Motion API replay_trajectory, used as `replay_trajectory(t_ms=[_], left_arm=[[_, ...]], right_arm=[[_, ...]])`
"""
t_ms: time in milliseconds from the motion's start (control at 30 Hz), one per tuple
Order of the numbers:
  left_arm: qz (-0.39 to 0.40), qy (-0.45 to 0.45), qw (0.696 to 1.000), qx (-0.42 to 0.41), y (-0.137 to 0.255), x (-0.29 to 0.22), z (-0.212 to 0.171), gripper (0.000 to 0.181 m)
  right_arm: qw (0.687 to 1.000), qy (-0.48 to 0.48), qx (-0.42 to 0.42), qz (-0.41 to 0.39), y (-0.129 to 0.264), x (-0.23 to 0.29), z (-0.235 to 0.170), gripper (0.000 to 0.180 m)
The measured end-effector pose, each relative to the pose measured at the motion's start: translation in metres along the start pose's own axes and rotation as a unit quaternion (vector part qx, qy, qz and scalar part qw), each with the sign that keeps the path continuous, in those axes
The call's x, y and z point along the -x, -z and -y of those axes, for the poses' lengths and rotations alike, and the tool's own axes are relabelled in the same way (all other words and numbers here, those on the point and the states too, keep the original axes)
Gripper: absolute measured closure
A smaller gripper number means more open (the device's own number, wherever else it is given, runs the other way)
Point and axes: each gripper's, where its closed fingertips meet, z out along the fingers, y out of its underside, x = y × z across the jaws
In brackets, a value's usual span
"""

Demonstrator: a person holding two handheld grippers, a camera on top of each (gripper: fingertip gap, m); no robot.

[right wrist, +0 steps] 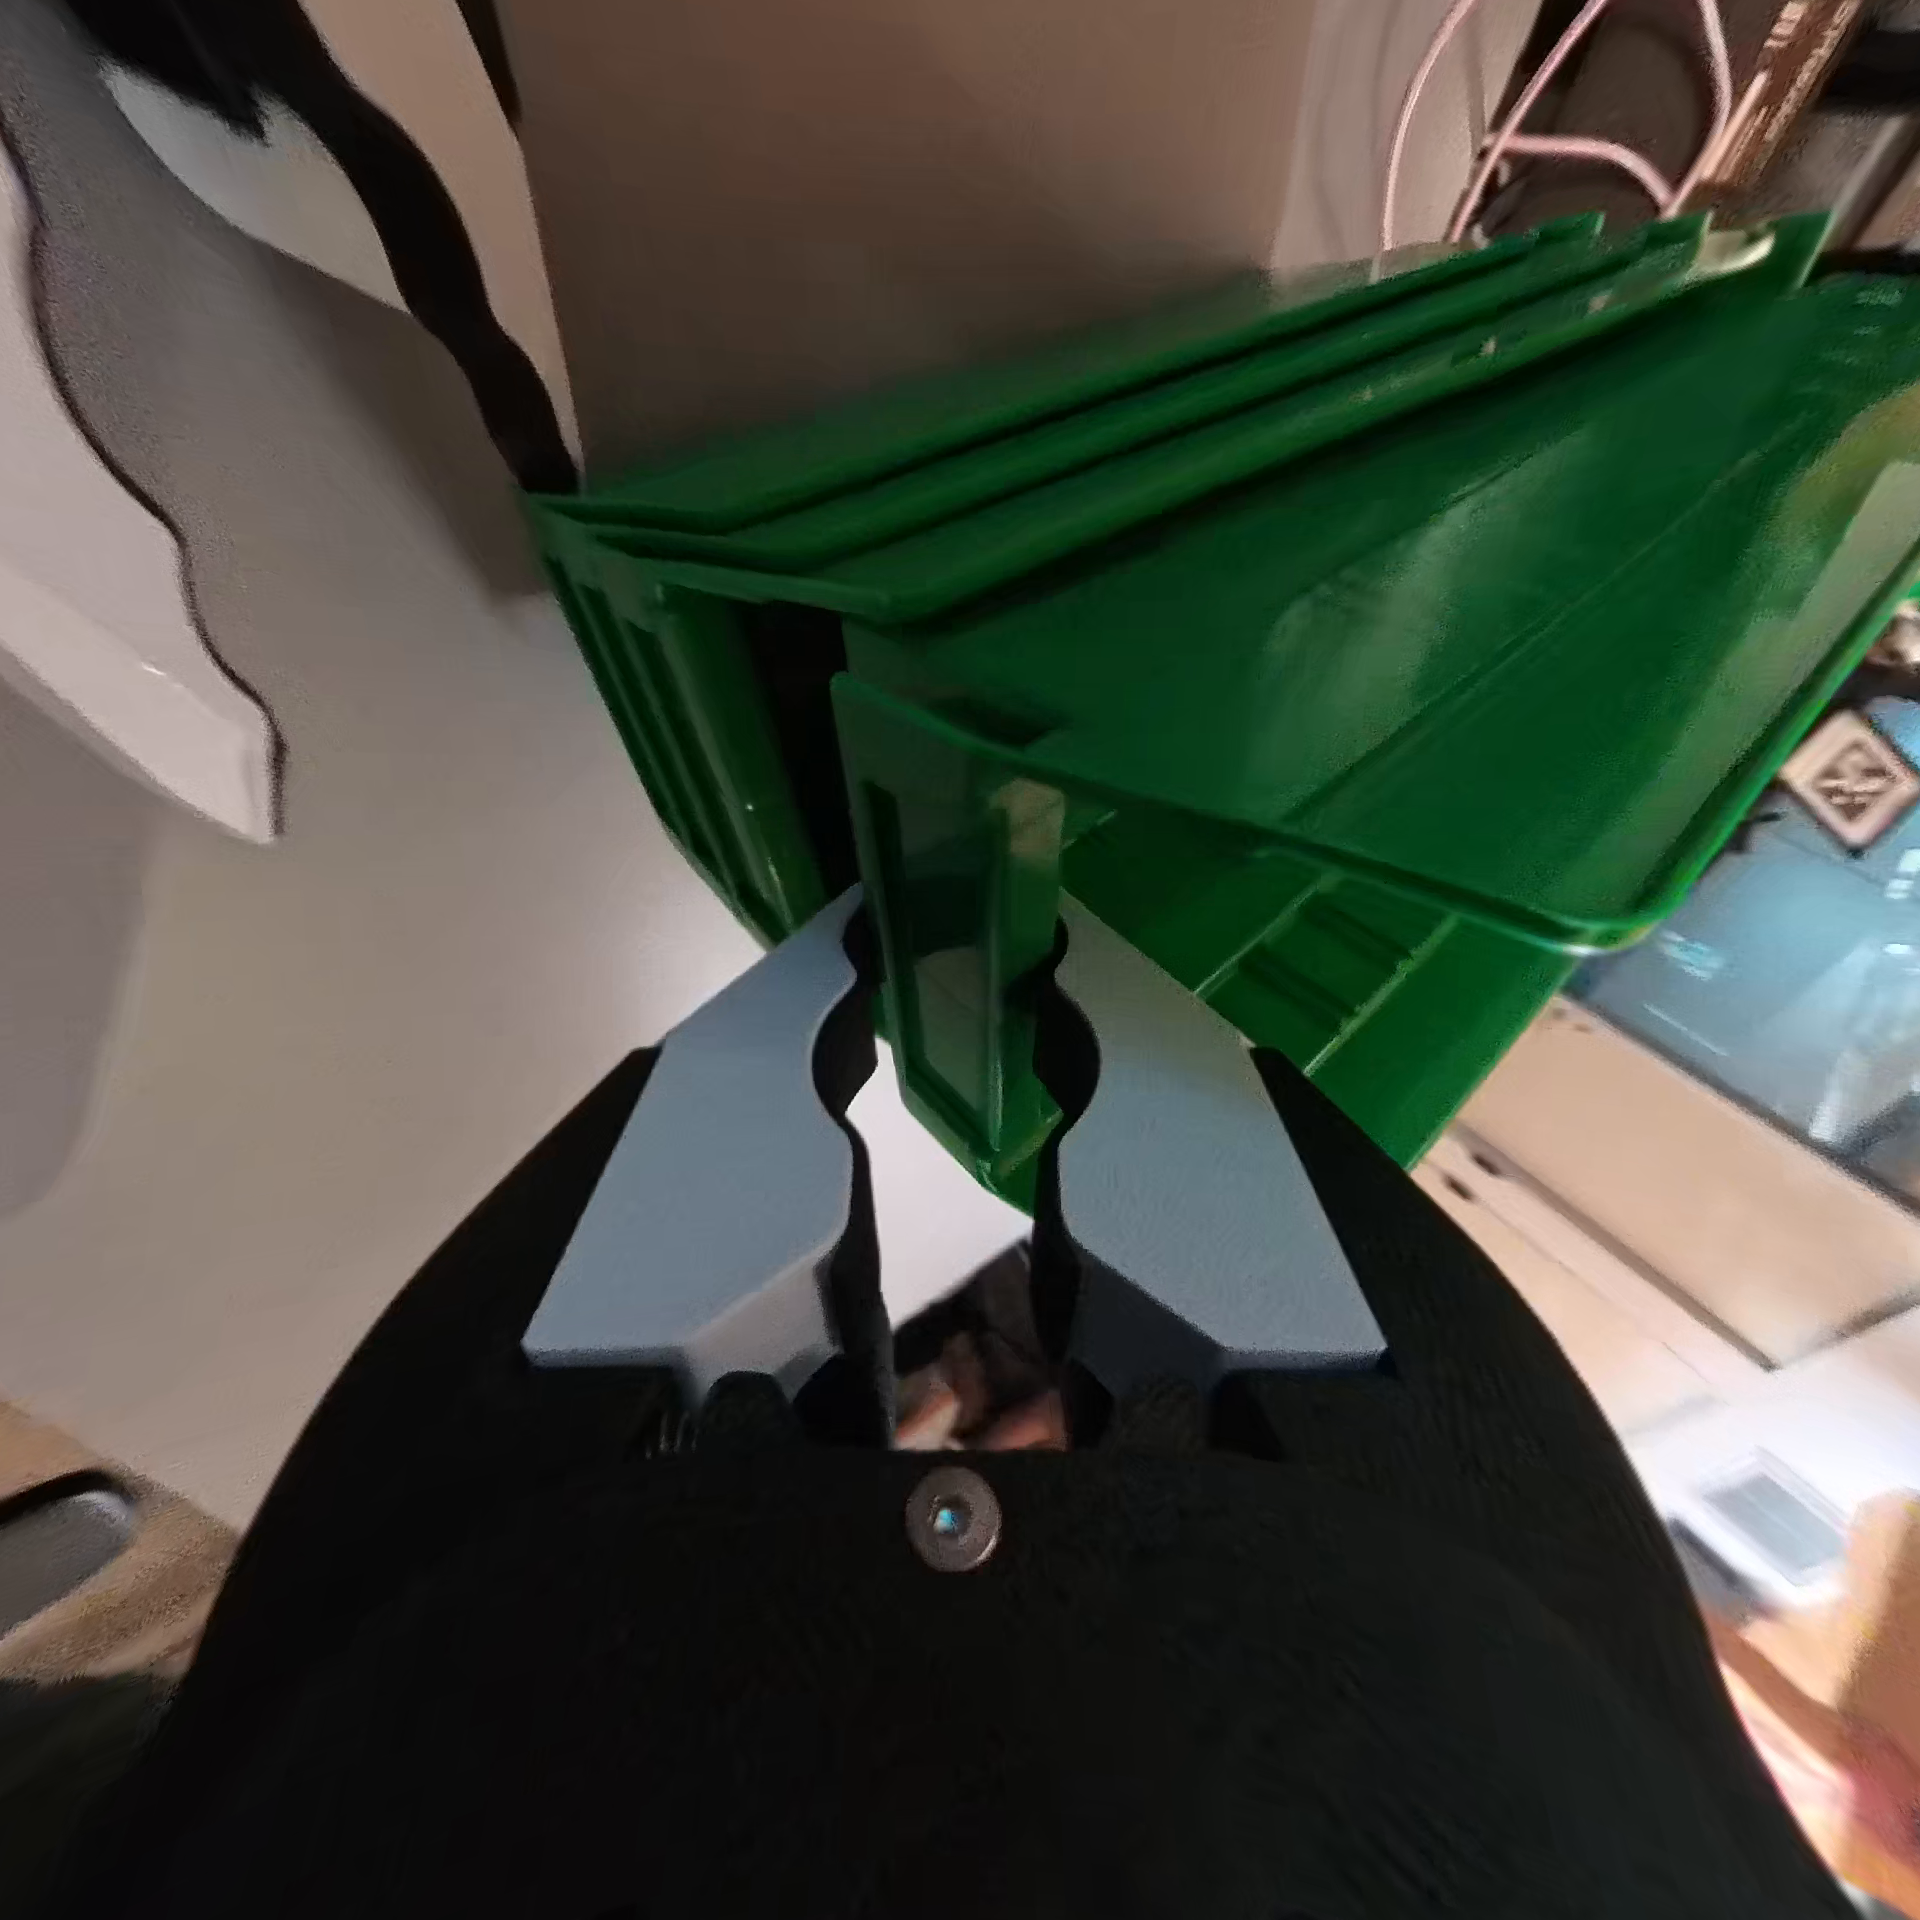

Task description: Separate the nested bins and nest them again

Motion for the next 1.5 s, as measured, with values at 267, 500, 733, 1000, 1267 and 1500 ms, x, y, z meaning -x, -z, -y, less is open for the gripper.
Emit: replay_trajectory(t_ms=[267,500,733,1000,1267,1500], left_arm=[[0.004,0.002,1.000,-0.007,0.002,0.002,0.002,0.095],[0.006,-0.001,1.000,-0.007,0.002,0.002,0.002,0.095],[0.010,-0.012,1.000,-0.011,0.002,0.002,0.004,0.096],[0.038,-0.050,0.998,-0.010,0.001,0.006,0.006,0.103],[0.005,-0.059,0.998,-0.015,0.009,0.000,0.008,0.097],[0.268,-0.072,0.937,-0.213,0.092,0.065,0.062,0.083]], right_arm=[[0.995,0.019,-0.084,-0.044,-0.024,0.013,0.006,0.145],[0.926,-0.078,-0.333,-0.158,0.030,-0.001,0.021,0.125],[0.816,-0.185,-0.484,-0.256,0.039,-0.015,-0.014,0.148],[0.728,-0.251,-0.521,-0.368,0.059,-0.053,-0.050,0.150],[0.609,-0.369,-0.509,-0.484,0.022,-0.054,-0.131,0.157],[0.619,-0.441,-0.497,-0.418,-0.048,-0.046,-0.160,0.157]])
